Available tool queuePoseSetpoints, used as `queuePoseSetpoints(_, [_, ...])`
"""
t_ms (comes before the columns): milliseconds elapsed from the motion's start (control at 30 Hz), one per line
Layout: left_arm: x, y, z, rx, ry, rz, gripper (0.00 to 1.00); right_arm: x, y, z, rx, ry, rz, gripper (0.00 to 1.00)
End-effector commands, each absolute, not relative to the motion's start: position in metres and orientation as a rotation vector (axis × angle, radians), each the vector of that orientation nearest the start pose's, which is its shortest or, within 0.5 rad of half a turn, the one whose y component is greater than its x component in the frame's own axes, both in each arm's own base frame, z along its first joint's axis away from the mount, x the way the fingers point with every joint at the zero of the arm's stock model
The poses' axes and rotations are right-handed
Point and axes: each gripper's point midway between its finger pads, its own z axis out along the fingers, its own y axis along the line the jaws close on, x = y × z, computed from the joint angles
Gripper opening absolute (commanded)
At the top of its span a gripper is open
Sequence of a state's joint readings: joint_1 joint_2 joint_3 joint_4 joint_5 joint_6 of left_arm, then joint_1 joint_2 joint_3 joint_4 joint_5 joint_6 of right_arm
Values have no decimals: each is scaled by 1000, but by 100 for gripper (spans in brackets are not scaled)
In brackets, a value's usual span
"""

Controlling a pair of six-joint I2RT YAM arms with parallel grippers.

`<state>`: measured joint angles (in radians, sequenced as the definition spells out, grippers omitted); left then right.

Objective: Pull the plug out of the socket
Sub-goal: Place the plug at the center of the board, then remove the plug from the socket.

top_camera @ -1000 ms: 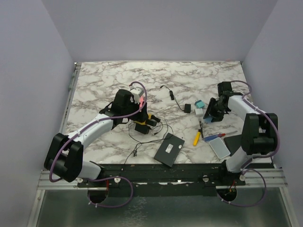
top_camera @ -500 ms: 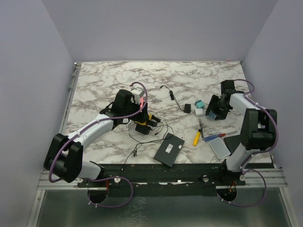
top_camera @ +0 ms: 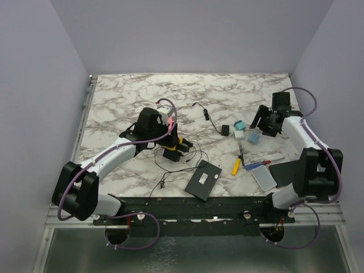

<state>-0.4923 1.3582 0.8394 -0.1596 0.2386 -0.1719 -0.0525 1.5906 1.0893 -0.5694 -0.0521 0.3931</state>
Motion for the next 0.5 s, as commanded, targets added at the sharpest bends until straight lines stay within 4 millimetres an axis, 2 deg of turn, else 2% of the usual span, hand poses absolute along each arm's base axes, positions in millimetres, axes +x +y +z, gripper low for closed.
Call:
queuePoseSetpoints(0, [319,-224,167,461,2093,-660,0,364,16,126,473,2396,291,67])
queuePoseSetpoints(167, [325,-219,169,426,2089,-689,0,356,59,165,224,2266,577,66])
queuePoseSetpoints(300, [324,-225,165,446,2098,-746,0,340,100,190,29,2185,789,67])
queuePoseSetpoints(333, [323,-227,164,454,2103,-759,0,337,109,197,-14,2159,828,67])
queuePoseSetpoints(400, [321,-230,161,465,2111,-783,0,324,139,208,-132,2124,900,68])
queuePoseSetpoints(467, [320,-232,160,472,2114,-796,0,317,160,215,-178,2093,912,68])
